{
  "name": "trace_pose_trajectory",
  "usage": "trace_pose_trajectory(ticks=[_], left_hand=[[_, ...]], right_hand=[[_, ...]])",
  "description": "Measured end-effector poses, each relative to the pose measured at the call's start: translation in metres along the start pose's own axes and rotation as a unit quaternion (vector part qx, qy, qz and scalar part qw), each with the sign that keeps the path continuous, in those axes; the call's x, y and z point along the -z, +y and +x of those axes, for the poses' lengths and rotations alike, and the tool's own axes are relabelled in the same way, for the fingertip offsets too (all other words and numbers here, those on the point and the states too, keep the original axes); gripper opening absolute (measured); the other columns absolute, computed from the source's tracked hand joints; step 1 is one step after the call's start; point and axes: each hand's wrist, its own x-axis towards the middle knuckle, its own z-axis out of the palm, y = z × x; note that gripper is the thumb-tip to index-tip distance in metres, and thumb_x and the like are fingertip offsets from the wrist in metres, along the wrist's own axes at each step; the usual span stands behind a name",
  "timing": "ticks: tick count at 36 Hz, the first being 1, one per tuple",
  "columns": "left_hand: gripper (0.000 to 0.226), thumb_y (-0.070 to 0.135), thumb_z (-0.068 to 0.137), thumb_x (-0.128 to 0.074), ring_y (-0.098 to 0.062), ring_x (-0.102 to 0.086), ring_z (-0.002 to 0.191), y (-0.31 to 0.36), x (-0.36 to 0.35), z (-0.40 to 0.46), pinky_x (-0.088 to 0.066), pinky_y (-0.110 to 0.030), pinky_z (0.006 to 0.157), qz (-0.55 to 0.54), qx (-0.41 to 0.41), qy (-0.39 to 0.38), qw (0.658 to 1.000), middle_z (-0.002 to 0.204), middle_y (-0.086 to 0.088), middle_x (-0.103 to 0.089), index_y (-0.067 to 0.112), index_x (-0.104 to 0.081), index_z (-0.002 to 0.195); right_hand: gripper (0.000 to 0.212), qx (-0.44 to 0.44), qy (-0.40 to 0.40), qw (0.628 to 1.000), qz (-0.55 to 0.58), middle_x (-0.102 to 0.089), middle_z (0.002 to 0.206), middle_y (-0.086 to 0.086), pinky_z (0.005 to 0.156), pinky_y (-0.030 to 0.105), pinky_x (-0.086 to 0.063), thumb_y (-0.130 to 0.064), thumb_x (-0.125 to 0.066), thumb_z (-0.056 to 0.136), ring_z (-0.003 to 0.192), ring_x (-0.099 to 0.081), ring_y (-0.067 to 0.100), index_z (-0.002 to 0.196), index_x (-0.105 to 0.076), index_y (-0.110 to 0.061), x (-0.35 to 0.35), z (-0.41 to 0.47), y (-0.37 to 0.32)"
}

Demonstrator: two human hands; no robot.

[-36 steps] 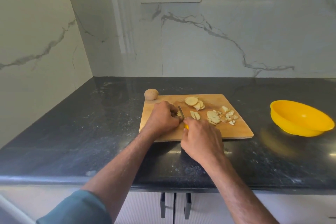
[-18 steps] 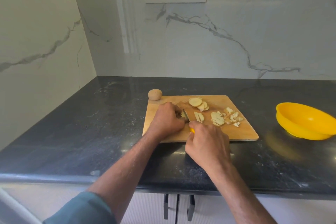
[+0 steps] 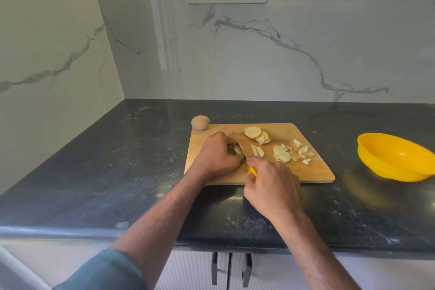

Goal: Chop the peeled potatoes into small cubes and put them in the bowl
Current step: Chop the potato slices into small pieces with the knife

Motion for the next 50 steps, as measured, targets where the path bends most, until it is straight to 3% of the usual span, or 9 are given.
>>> trace_pose_trajectory(ticks=[4,7,16,22,26,32,38,43,50], left_hand=[[0.022,0.024,0.081,-0.077,-0.016,-0.054,0.070,-0.001,0.000,0.002,-0.040,-0.022,0.060,0.013,-0.004,0.003,1.000,0.073,0.001,-0.061,0.019,-0.065,0.062],[0.039,0.023,0.082,-0.076,-0.011,-0.050,0.068,-0.001,-0.001,0.003,-0.037,-0.023,0.061,0.014,-0.006,0.012,1.000,0.073,0.010,-0.054,0.030,-0.051,0.053],[0.017,0.017,0.078,-0.070,-0.022,-0.061,0.080,-0.002,-0.004,0.004,-0.054,-0.044,0.076,0.027,-0.001,0.015,1.000,0.087,-0.008,-0.068,0.003,-0.076,0.085],[0.009,0.017,0.077,-0.070,-0.017,-0.057,0.074,0.000,-0.003,0.003,-0.052,-0.040,0.070,0.023,0.005,0.014,1.000,0.078,-0.001,-0.063,0.011,-0.071,0.071],[0.030,0.020,0.080,-0.073,-0.014,-0.053,0.070,0.001,-0.003,0.003,-0.045,-0.031,0.065,0.020,0.000,0.012,1.000,0.072,0.005,-0.057,0.025,-0.057,0.056],[0.021,0.021,0.079,-0.075,-0.019,-0.061,0.087,-0.001,-0.003,0.004,-0.054,-0.035,0.079,0.024,-0.004,0.021,0.999,0.093,-0.003,-0.066,0.006,-0.078,0.094],[0.021,0.022,0.080,-0.075,-0.022,-0.061,0.079,0.000,-0.004,0.001,-0.053,-0.045,0.077,0.033,-0.001,0.033,0.999,0.084,-0.009,-0.066,0.002,-0.074,0.085],[0.023,0.028,0.082,-0.081,-0.013,-0.060,0.081,-0.004,-0.002,0.003,-0.054,-0.035,0.078,0.019,0.002,0.027,0.999,0.087,0.003,-0.065,0.008,-0.077,0.094],[0.033,0.028,0.078,-0.081,-0.023,-0.058,0.072,-0.006,-0.001,0.003,-0.052,-0.047,0.078,0.012,-0.005,0.029,0.999,0.087,-0.019,-0.070,-0.003,-0.073,0.087]], right_hand=[[0.036,-0.001,0.003,1.000,-0.006,-0.072,0.094,-0.010,0.060,0.024,-0.045,-0.028,-0.054,0.094,0.076,-0.061,0.011,0.129,-0.061,-0.032,-0.002,0.000,0.001],[0.036,0.000,0.001,1.000,-0.008,-0.072,0.093,-0.010,0.064,0.026,-0.052,-0.027,-0.054,0.093,0.079,-0.065,0.012,0.128,-0.062,-0.031,-0.002,0.000,-0.001],[0.033,0.004,0.004,1.000,-0.020,-0.068,0.082,-0.006,0.062,0.025,-0.049,-0.020,-0.058,0.091,0.069,-0.056,0.013,0.122,-0.064,-0.026,-0.004,0.010,-0.010],[0.036,0.005,0.013,1.000,-0.020,-0.071,0.091,-0.006,0.068,0.029,-0.054,-0.023,-0.056,0.091,0.079,-0.064,0.015,0.126,-0.064,-0.027,-0.004,0.007,-0.008],[0.035,-0.011,0.019,1.000,-0.009,-0.071,0.095,-0.006,0.067,0.029,-0.055,-0.026,-0.057,0.090,0.080,-0.064,0.015,0.124,-0.064,-0.028,-0.003,0.003,-0.007],[0.028,-0.015,0.018,0.999,-0.026,-0.067,0.085,-0.001,0.058,0.027,-0.043,-0.021,-0.056,0.091,0.068,-0.053,0.018,0.118,-0.064,-0.021,-0.001,0.006,-0.008],[0.032,-0.024,0.016,1.000,-0.009,-0.068,0.093,-0.003,0.061,0.024,-0.046,-0.025,-0.056,0.094,0.073,-0.055,0.014,0.125,-0.062,-0.024,-0.001,0.005,-0.005],[0.032,-0.039,0.025,0.999,-0.015,-0.064,0.088,-0.003,0.060,0.025,-0.044,-0.023,-0.052,0.093,0.072,-0.056,0.015,0.123,-0.062,-0.023,0.001,0.001,-0.005],[0.034,-0.048,0.029,0.998,-0.032,-0.066,0.081,-0.001,0.059,0.028,-0.046,-0.020,-0.050,0.089,0.068,-0.054,0.019,0.120,-0.064,-0.021,0.003,-0.003,-0.006]])
